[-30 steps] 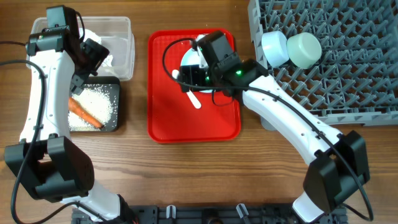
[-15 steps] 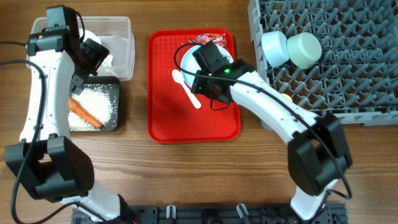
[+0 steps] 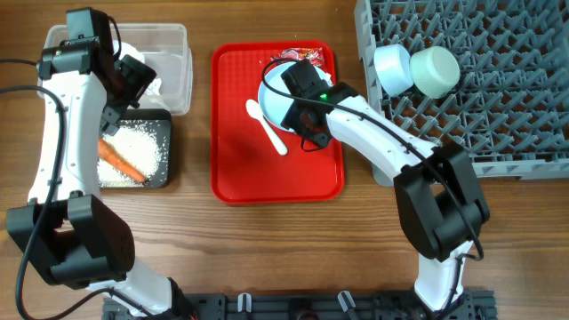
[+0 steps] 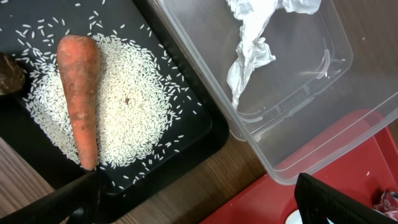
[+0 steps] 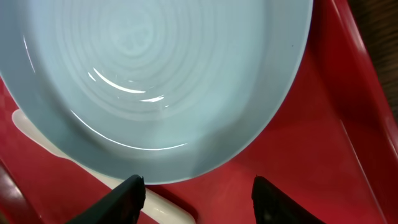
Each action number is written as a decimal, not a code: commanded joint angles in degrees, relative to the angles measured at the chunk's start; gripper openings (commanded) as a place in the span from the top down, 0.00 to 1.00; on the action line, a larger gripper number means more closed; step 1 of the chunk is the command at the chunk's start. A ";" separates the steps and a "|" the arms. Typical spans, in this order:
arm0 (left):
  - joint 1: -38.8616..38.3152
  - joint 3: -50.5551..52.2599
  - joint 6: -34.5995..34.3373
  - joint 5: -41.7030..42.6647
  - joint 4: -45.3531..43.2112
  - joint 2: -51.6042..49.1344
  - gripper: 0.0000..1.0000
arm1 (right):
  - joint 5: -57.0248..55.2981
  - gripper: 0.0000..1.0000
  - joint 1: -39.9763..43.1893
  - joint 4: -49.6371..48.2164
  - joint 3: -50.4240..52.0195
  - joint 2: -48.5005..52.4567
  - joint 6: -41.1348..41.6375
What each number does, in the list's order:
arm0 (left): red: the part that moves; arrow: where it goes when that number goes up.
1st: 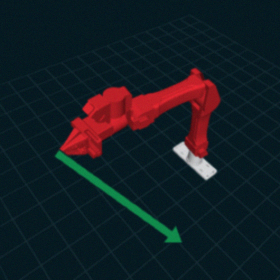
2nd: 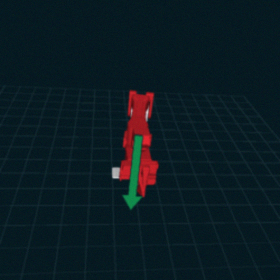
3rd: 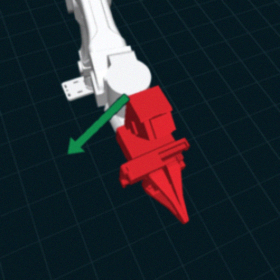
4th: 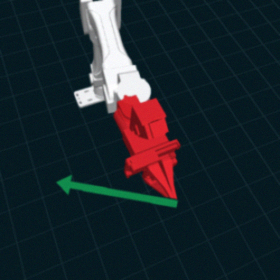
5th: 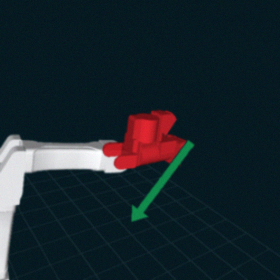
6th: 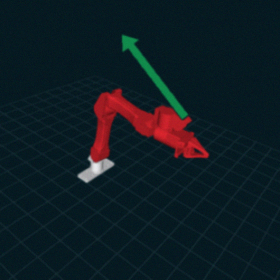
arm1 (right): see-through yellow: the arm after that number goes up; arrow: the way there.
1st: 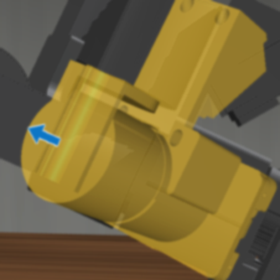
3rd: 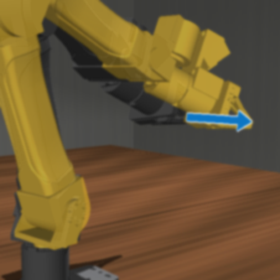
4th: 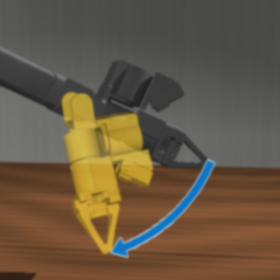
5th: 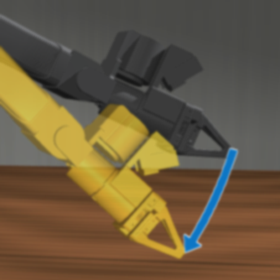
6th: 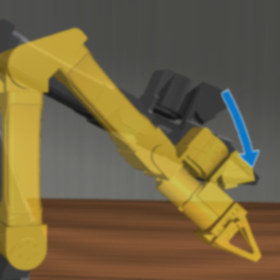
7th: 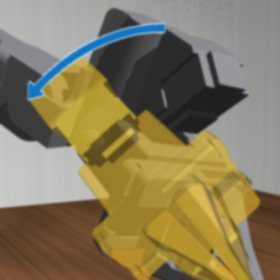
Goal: Sort waste into correct bins and load items into the dishwasher rack
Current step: 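Grasp the light-blue plate rim with the right gripper and tilt it up, then carry the plate right and stand it upright in the grey rack, then release the plate and move the right gripper to the white spoon, then lower the right gripper and grasp the white spoon handle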
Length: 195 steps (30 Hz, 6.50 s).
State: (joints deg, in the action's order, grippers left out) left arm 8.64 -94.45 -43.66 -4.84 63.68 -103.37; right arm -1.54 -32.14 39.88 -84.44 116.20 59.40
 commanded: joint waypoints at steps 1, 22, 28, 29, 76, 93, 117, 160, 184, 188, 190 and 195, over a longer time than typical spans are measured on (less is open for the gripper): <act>-0.07 -0.07 -0.72 -0.59 0.04 1.57 0.00 | 0.35 0.43 -0.04 -0.26 0.81 1.86 1.66; -0.07 -0.07 -0.72 -0.59 0.04 1.57 0.00 | 4.44 0.80 -0.02 -2.82 0.81 7.26 2.12; -0.07 -0.07 -0.72 -0.59 0.04 1.57 0.00 | 4.48 0.74 -0.02 -3.13 0.79 7.26 1.66; -0.07 -0.07 -0.72 -0.59 0.04 1.57 0.00 | 4.74 0.81 -0.02 -3.28 0.79 7.26 1.01; -0.07 -0.07 -0.72 -0.59 0.04 1.57 0.00 | -45.40 0.96 38.03 -24.20 -1.16 -24.46 -76.78; -0.07 -0.07 -0.72 -0.59 0.04 1.57 0.00 | -44.94 0.96 41.77 -27.43 -1.14 -14.45 -95.91; -0.07 -0.07 -0.72 -0.59 0.04 1.57 0.00 | -49.20 0.00 40.76 -33.44 -1.11 -13.16 -88.96; -0.07 -0.07 -0.72 -0.59 0.04 1.57 0.00 | 8.76 0.00 7.80 4.26 -34.27 7.58 -41.18; -0.07 -0.07 -0.72 -0.59 0.04 1.57 0.00 | 11.34 0.05 -9.40 28.76 -33.97 16.46 -52.43; -0.07 -0.07 -0.72 -0.59 0.04 1.57 0.00 | 9.94 0.11 -13.11 29.51 -32.54 16.52 -60.15; -0.07 -0.07 -0.72 -0.59 0.04 1.57 0.00 | 9.90 0.18 -13.86 28.83 -30.84 16.52 -63.78; -0.07 -0.07 -0.72 -0.59 0.04 1.57 0.00 | 9.92 0.21 -14.01 25.33 -25.40 16.55 -68.43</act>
State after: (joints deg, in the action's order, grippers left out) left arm 8.64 -94.45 -43.66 -4.84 63.68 -103.37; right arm 8.88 -46.70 67.13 -113.27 134.04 -2.98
